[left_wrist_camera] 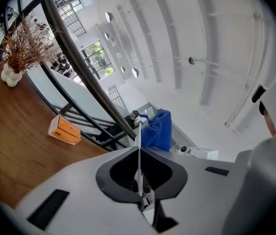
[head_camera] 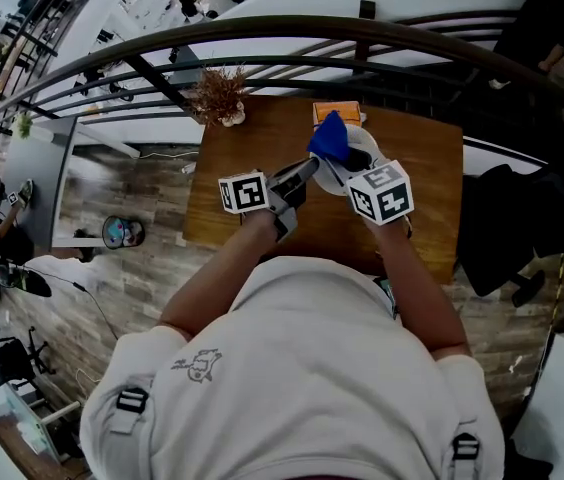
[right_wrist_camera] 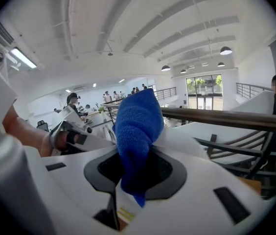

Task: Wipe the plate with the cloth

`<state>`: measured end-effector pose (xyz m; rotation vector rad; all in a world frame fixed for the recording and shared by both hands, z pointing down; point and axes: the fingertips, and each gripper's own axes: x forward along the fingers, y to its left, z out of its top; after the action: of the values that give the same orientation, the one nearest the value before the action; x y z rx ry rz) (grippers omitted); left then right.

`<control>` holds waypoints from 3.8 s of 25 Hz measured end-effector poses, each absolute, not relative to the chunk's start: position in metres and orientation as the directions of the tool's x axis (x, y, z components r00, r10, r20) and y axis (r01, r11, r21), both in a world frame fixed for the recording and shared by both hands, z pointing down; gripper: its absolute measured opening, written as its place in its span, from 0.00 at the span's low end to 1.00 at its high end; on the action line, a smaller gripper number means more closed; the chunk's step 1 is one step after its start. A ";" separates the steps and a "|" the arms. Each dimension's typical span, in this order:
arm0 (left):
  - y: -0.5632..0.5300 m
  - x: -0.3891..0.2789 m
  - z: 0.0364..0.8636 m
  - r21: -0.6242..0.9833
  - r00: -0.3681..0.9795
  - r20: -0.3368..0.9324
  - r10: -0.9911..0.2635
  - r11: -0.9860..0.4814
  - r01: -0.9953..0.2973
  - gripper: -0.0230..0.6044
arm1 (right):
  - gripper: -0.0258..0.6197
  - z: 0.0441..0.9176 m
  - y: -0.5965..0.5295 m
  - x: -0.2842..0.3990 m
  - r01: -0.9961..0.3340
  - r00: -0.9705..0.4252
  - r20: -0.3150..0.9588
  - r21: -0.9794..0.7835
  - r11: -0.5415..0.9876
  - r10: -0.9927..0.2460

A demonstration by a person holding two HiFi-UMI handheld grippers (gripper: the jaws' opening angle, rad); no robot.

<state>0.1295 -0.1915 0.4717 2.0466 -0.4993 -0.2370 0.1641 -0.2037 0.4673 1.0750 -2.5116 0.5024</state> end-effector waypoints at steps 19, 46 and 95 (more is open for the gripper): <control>-0.186 0.103 0.478 0.861 0.908 0.084 -0.411 -0.429 -0.274 0.07 | 0.19 0.493 -0.204 0.209 -0.803 -0.582 0.492 -0.226 0.551 -0.648; -0.226 -0.076 0.422 0.665 0.925 -0.004 -0.380 -0.692 -0.281 0.07 | 0.19 0.433 -0.210 0.071 -0.817 -0.559 0.469 -0.171 0.551 -0.683; -0.135 -0.092 0.349 -0.839 0.951 0.282 -0.127 -0.514 0.180 0.07 | 0.19 0.422 -0.220 -0.016 -0.723 -0.650 0.610 -0.312 0.616 -0.453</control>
<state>-0.0917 -0.1347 0.3492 4.1038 0.0739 0.7475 -0.0160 -0.2197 0.4222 0.9282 -2.3630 0.7547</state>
